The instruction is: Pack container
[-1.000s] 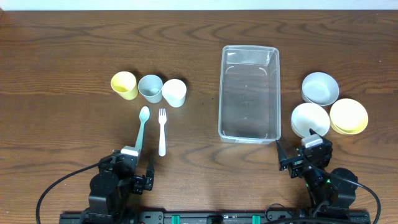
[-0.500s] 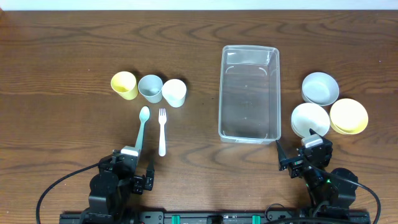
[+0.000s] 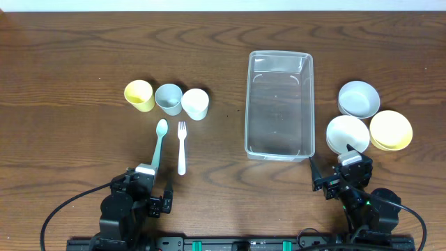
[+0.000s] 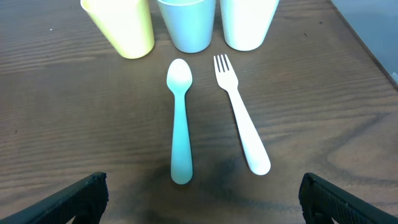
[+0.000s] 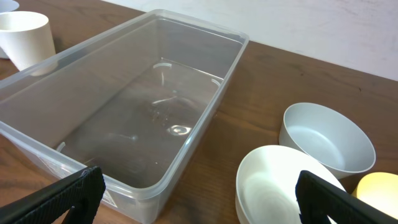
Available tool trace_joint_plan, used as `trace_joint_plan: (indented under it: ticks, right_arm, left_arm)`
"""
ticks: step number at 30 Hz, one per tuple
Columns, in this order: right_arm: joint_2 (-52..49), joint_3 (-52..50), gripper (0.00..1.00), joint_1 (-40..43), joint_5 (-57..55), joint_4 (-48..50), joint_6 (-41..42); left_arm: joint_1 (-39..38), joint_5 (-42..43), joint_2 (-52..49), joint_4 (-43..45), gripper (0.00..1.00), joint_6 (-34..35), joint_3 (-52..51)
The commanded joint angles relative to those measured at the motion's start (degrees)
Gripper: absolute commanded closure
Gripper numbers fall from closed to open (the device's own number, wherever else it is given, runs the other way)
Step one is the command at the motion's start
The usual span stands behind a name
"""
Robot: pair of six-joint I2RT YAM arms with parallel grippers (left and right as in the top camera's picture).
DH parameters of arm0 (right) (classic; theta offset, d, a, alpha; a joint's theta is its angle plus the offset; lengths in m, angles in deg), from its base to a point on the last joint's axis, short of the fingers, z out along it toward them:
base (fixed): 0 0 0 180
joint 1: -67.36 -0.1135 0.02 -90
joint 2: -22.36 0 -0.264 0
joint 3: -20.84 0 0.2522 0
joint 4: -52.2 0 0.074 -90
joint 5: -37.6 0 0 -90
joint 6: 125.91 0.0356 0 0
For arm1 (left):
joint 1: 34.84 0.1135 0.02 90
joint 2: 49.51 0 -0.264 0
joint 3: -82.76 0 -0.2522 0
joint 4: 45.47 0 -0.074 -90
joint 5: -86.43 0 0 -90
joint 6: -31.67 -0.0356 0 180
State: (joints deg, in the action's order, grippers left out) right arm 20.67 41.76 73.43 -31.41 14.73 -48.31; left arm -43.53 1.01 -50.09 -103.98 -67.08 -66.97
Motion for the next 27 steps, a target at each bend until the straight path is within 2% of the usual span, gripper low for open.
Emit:
trace_joint_plan:
  ticks: [1, 10, 13, 16, 18, 20, 22, 27]
  right_arm:
    - [0.57, -0.26, 0.01, -0.46, -0.17, 0.15, -0.52]
    - [0.57, -0.26, 0.01, -0.46, -0.17, 0.15, -0.52]
    - [0.57, -0.26, 0.01, -0.46, 1.16, 4.79, -0.63]
    - [0.57, -0.26, 0.01, -0.46, 10.51, 7.89, 5.73]
    - [0.57, -0.24, 0.01, -0.46, 12.57, 9.99, 8.41]
    - [0.57, -0.24, 0.01, -0.46, 15.34, 13.97, 18.03]
    - [0.37, -0.15, 0.01, -0.46, 15.47, 16.57, 24.26]
    - [-4.76, 4.42, 0.01, -0.46, 12.96, 17.14, 24.13]
  left_arm:
    - [0.26, 0.59, 0.39, 0.04, 0.02, 0.96, -0.07]
    - [0.26, 0.59, 0.39, 0.07, 0.02, 0.96, -0.07]
    - [0.26, 0.59, 0.39, 0.07, 0.02, 0.96, -0.07]
    - [0.26, 0.59, 0.39, 0.07, 0.02, 0.96, -0.07]
    - [0.26, 0.61, 0.39, 0.04, 0.02, 0.96, -0.07]
    - [0.26, 0.59, 0.39, 0.07, 0.02, 0.94, -0.07]
    - [0.26, 0.61, 0.39, 0.07, 0.02, 0.96, -0.07]
    - [0.26, 0.59, 0.39, 0.04, 0.02, 0.96, -0.07]
